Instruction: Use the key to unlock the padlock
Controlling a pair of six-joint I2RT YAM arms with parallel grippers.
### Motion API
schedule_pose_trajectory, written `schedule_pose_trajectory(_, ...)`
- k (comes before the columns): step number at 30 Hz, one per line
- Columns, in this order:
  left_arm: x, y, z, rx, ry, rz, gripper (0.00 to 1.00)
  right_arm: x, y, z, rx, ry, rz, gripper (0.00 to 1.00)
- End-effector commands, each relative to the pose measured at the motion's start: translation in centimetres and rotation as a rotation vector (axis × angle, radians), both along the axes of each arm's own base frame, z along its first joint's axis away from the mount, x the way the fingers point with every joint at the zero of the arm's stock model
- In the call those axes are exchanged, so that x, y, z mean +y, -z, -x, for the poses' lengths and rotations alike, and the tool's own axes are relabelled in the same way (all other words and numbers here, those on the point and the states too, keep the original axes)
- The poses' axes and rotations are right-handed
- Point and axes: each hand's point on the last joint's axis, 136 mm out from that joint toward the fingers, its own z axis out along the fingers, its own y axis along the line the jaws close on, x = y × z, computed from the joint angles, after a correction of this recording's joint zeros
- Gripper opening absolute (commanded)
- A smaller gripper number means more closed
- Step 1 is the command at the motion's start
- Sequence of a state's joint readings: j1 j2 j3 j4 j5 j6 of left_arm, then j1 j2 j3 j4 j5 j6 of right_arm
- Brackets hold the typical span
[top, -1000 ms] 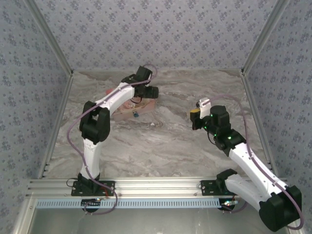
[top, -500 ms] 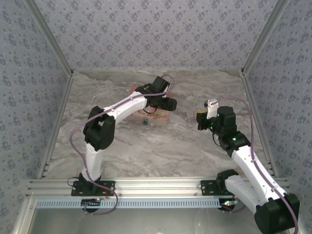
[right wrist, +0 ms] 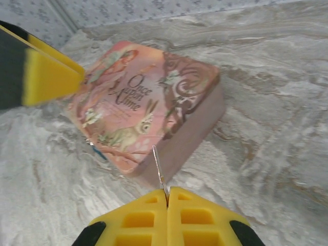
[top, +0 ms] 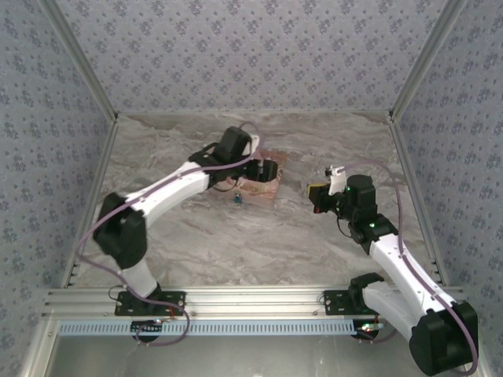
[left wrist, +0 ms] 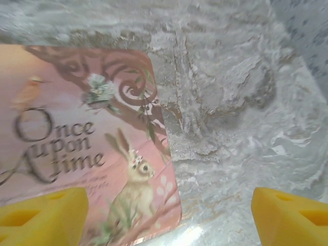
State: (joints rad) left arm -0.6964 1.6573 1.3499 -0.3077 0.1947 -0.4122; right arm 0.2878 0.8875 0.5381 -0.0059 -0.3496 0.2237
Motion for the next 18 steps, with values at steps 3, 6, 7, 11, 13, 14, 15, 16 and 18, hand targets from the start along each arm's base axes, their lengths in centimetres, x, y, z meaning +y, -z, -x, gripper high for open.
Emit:
schedule_pose_trajectory(3, 4.8, -0.7, 1.2, -0.065, -0.057, 0.125, 0.82, 3.4, 0.3, 0.8, -0.005, -0.106, -0.087, 0.0)
schedule_pose_trajectory(6, 7.1, 1.1, 2.7, -0.066, -0.069, 0.171, 0.81, 4.8, 1.5, 1.0, 0.022, -0.141, -0.089, 0.0)
schedule_pose_trajectory(7, 7.5, 1.8, 3.2, -0.067, -0.064, 0.186, 0.81, 5.2, 1.8, 1.0, 0.029, -0.151, -0.091, 0.0)
schedule_pose_trajectory(11, 8.5, 4.7, 3.9, -0.057, -0.043, 0.231, 0.79, 6.6, 2.1, 0.7, 0.043, -0.188, -0.123, 0.0)
schedule_pose_trajectory(13, 8.7, 6.1, 3.9, -0.056, -0.035, 0.251, 0.79, 7.6, 2.2, 0.4, 0.058, -0.212, -0.144, 0.0)
schedule_pose_trajectory(14, 8.7, 6.7, 3.8, -0.051, -0.034, 0.252, 0.79, 8.0, 2.1, 0.2, 0.064, -0.222, -0.153, 0.0)
schedule_pose_trajectory(15, 8.6, 7.3, 3.7, -0.047, -0.029, 0.253, 0.79, 8.5, 2.1, -0.1, 0.07, -0.23, -0.161, 0.0)
schedule_pose_trajectory(16, 8.4, 7.9, 3.7, -0.044, -0.019, 0.254, 0.78, 9.0, 2.2, -0.3, 0.083, -0.239, -0.167, 0.0)
schedule_pose_trajectory(18, 8.2, 8.6, 3.5, -0.04, -0.011, 0.256, 0.78, 9.7, 1.9, -1.3, 0.091, -0.238, -0.185, 0.0)
